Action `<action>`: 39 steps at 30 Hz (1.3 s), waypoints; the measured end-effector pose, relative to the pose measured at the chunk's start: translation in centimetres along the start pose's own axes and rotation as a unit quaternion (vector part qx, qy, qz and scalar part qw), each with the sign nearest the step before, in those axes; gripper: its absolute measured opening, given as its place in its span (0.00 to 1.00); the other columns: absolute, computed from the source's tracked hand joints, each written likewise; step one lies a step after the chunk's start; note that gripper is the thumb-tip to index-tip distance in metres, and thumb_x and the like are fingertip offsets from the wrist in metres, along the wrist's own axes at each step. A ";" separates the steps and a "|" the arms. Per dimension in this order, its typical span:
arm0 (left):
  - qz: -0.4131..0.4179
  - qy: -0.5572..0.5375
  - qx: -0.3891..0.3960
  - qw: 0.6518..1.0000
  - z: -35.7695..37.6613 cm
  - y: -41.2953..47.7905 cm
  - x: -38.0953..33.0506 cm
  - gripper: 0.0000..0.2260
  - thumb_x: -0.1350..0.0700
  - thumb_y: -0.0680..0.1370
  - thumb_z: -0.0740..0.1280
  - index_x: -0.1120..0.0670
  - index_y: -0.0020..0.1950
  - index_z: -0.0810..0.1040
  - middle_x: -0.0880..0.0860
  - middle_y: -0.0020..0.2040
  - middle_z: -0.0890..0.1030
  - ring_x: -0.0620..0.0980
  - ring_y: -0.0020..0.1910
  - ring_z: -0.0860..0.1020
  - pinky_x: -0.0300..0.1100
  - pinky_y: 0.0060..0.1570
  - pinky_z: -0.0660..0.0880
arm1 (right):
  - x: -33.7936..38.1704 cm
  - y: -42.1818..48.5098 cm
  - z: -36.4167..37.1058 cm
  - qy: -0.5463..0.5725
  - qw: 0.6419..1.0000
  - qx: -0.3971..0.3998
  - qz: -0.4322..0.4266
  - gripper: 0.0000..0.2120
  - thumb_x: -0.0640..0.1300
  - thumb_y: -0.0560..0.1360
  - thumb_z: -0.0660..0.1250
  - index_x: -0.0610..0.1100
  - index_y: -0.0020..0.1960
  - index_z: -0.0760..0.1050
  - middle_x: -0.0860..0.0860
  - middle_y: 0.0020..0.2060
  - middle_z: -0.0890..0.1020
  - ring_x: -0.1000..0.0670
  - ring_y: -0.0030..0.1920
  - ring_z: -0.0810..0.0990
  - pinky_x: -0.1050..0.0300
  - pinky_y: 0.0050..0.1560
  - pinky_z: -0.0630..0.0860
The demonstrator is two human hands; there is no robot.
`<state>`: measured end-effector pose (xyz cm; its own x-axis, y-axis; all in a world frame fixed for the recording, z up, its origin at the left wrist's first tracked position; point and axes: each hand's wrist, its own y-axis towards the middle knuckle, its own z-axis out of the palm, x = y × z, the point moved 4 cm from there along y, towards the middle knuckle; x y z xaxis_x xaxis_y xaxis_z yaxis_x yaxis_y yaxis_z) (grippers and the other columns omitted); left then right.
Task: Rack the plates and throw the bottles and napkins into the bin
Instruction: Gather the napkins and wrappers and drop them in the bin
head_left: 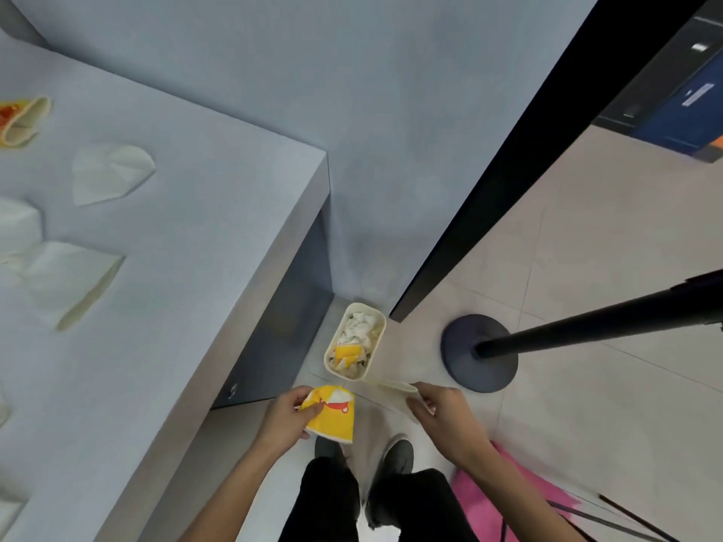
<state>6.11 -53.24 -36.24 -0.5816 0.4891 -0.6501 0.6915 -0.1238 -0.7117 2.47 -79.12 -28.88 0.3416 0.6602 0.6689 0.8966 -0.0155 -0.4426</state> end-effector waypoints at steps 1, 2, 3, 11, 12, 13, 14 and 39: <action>0.001 0.007 -0.001 1.000 0.6 1.8 0.7 0.06 0.60 0.79 0.68 0.48 0.46 0.79 0.50 0.45 0.82 0.49 0.43 0.80 0.40 0.33 0.77 | -1.1 1.3 0.5 0.008 1.000 -0.002 -0.005 0.09 0.40 0.78 0.65 0.49 0.40 0.78 0.60 0.29 0.77 0.56 0.34 0.74 0.61 0.37 0.67; 0.004 0.016 -0.002 1.000 1.2 3.7 1.3 0.07 0.61 0.79 0.69 0.49 0.45 0.78 0.49 0.43 0.82 0.47 0.40 0.79 0.39 0.33 0.76 | -2.3 2.7 1.0 0.014 1.000 -0.008 -0.012 0.12 0.40 0.78 0.64 0.53 0.38 0.76 0.62 0.29 0.76 0.58 0.33 0.74 0.62 0.36 0.66; 0.006 0.021 -0.003 1.000 1.9 5.7 2.1 0.07 0.61 0.78 0.69 0.49 0.44 0.78 0.49 0.41 0.81 0.46 0.38 0.78 0.40 0.33 0.76 | -3.6 4.2 1.6 0.016 1.000 -0.013 -0.017 0.14 0.40 0.79 0.64 0.56 0.38 0.74 0.63 0.29 0.76 0.58 0.33 0.73 0.63 0.36 0.66; 0.028 0.123 -0.014 0.992 6.6 22.4 8.5 0.08 0.62 0.76 0.70 0.48 0.43 0.79 0.49 0.43 0.83 0.53 0.45 0.81 0.43 0.44 0.74 | -14.2 16.1 7.8 0.035 0.998 -0.032 -0.034 0.11 0.45 0.82 0.60 0.42 0.49 0.79 0.47 0.35 0.80 0.51 0.36 0.75 0.54 0.40 0.71; 0.034 0.145 -0.019 0.989 7.3 24.5 9.1 0.07 0.61 0.76 0.70 0.48 0.44 0.78 0.50 0.43 0.83 0.52 0.46 0.81 0.43 0.43 0.73 | -15.4 17.8 8.8 0.036 0.998 -0.030 -0.046 0.11 0.46 0.82 0.60 0.43 0.51 0.80 0.47 0.37 0.81 0.51 0.37 0.76 0.54 0.41 0.71; 0.042 0.170 -0.024 0.984 8.0 26.7 9.7 0.07 0.61 0.75 0.70 0.48 0.45 0.79 0.51 0.44 0.83 0.52 0.46 0.81 0.43 0.43 0.73 | -16.4 19.5 10.0 0.032 0.997 -0.023 -0.061 0.12 0.46 0.82 0.60 0.43 0.53 0.80 0.48 0.37 0.81 0.53 0.38 0.77 0.55 0.41 0.71; 0.051 0.198 -0.024 0.979 8.7 28.9 10.4 0.06 0.60 0.75 0.70 0.48 0.47 0.80 0.52 0.46 0.84 0.53 0.48 0.81 0.44 0.44 0.74 | -17.5 21.3 11.3 0.029 0.996 -0.014 -0.077 0.11 0.45 0.82 0.60 0.42 0.53 0.80 0.51 0.37 0.81 0.56 0.38 0.76 0.58 0.41 0.70; 0.194 0.428 -0.004 0.883 12.3 43.4 14.1 0.19 0.49 0.76 0.71 0.46 0.66 0.76 0.48 0.61 0.78 0.49 0.56 0.79 0.49 0.53 0.77 | -29.1 39.6 28.3 -0.416 0.896 0.130 -0.086 0.31 0.64 0.81 0.46 0.48 0.79 0.55 0.36 0.78 0.48 0.36 0.78 0.48 0.37 0.76 0.46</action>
<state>22.68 -62.30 -79.60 0.2341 0.8844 -0.4038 0.7726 -0.4214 -0.4749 20.03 -77.68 -82.80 -0.2203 0.9691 0.1113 0.7834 0.2438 -0.5718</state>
